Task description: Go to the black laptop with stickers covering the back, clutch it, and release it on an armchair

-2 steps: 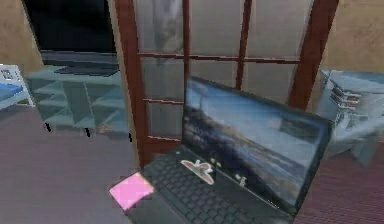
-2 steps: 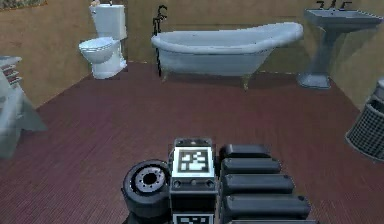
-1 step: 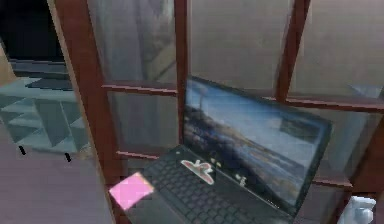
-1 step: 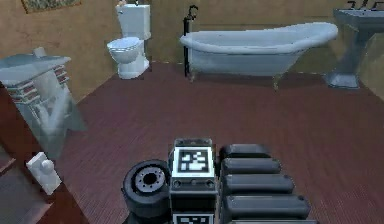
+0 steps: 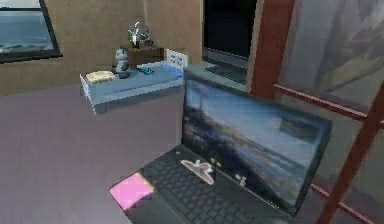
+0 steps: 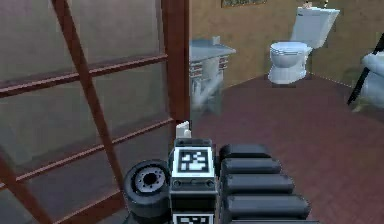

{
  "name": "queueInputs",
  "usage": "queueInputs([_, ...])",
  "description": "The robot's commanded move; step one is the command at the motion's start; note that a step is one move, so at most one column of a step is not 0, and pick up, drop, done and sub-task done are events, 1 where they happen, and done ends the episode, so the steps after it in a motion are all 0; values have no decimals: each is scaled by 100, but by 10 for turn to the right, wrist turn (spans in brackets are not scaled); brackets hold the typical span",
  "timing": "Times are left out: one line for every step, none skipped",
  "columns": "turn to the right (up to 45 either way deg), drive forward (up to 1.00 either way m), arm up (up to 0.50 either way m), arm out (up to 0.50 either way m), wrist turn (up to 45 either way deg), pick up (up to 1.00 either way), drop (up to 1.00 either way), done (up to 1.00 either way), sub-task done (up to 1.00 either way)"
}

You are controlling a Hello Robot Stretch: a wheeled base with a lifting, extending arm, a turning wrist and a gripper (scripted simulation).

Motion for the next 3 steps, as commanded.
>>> queueInputs([-330, 0, 0, 0, 0, 0, 0, 0, 0])
queueInputs([0, 70, 0, 0, 0, 0, 0, 0, 0])
queueInputs([-270, 0, 0, 0, 0, 0, 0, 0, 0])
